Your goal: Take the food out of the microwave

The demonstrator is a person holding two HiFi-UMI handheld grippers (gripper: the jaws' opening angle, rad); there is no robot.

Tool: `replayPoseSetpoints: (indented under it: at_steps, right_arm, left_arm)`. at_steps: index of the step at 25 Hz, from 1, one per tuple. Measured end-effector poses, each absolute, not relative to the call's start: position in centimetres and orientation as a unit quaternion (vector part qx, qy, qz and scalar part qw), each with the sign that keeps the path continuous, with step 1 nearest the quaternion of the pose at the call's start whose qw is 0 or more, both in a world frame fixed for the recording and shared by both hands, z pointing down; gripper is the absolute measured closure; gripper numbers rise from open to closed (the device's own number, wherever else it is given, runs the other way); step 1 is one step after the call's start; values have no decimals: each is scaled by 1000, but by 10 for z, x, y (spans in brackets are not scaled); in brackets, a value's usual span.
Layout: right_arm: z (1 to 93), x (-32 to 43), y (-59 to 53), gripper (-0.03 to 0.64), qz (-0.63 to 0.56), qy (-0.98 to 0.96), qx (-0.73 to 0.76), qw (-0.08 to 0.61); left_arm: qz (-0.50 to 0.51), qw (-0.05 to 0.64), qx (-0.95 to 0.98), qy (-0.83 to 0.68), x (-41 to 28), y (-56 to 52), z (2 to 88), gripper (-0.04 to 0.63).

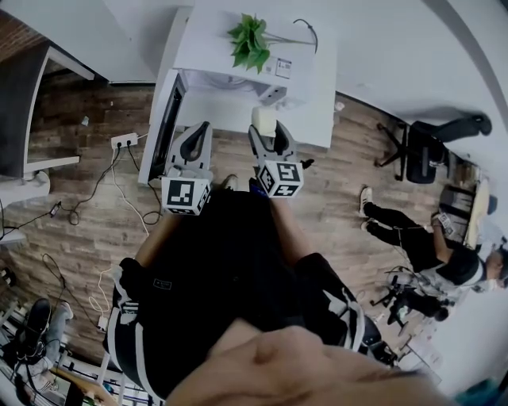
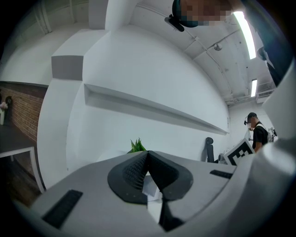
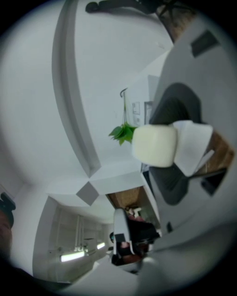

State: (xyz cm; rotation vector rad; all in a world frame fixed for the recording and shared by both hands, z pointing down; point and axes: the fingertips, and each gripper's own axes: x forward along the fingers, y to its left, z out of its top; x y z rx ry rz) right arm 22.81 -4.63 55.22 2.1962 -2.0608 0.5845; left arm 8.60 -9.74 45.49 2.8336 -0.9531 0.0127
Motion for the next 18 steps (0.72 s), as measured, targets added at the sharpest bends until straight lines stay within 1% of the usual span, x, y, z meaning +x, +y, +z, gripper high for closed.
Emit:
replayPoseSetpoints:
  at_steps: [12,18]
  right_arm:
    - [487,206,-10,324,158,-687,709,2]
    - [483,206,-5,322,149,-688,710,2]
  left_arm:
    - [6,72,946,-316,86,-93,456,563]
    - [4,74,945,-319,86,-92,457,563]
